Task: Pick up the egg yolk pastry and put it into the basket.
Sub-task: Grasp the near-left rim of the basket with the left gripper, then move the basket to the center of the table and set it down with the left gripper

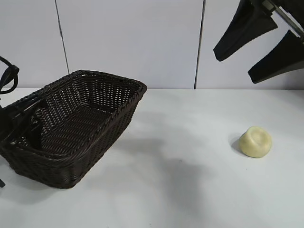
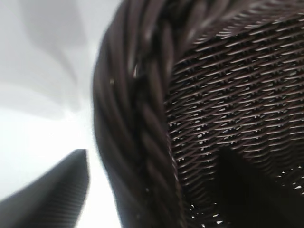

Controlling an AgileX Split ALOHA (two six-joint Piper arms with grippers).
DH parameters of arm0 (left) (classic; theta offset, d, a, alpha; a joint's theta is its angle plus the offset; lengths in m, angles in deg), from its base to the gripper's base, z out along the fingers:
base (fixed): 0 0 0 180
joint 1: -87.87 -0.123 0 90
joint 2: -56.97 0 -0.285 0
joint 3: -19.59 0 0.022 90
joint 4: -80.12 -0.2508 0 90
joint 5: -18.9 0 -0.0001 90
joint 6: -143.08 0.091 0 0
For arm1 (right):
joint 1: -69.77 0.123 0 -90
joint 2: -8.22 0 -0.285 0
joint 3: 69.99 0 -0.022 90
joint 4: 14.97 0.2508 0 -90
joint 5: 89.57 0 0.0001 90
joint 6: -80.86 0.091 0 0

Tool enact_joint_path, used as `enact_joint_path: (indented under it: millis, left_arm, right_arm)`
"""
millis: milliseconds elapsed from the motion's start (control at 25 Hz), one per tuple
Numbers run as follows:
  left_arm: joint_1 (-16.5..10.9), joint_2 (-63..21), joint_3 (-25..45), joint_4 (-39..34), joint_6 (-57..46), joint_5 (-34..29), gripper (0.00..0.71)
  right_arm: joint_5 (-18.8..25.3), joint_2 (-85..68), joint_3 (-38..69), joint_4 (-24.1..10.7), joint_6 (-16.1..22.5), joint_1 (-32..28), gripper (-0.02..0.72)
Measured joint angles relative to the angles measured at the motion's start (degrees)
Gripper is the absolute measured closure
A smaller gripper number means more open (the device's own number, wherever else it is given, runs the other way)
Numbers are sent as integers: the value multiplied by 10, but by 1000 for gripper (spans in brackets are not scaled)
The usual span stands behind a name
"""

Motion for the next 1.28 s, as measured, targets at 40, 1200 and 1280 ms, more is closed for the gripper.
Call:
enact_joint_path:
  millis: [40, 1200, 1280]
  left_arm:
    - [-1, 0, -8, 0, 0, -9, 610]
    - [-38, 69, -284, 202, 671, -269, 610]
    - [-56, 92, -306, 246, 735, -299, 610]
  right_arm:
    - [0, 0, 0, 0, 0, 0, 185]
    - [1, 0, 0, -17, 0, 0, 185]
    - [1, 0, 0, -17, 0, 0, 185]
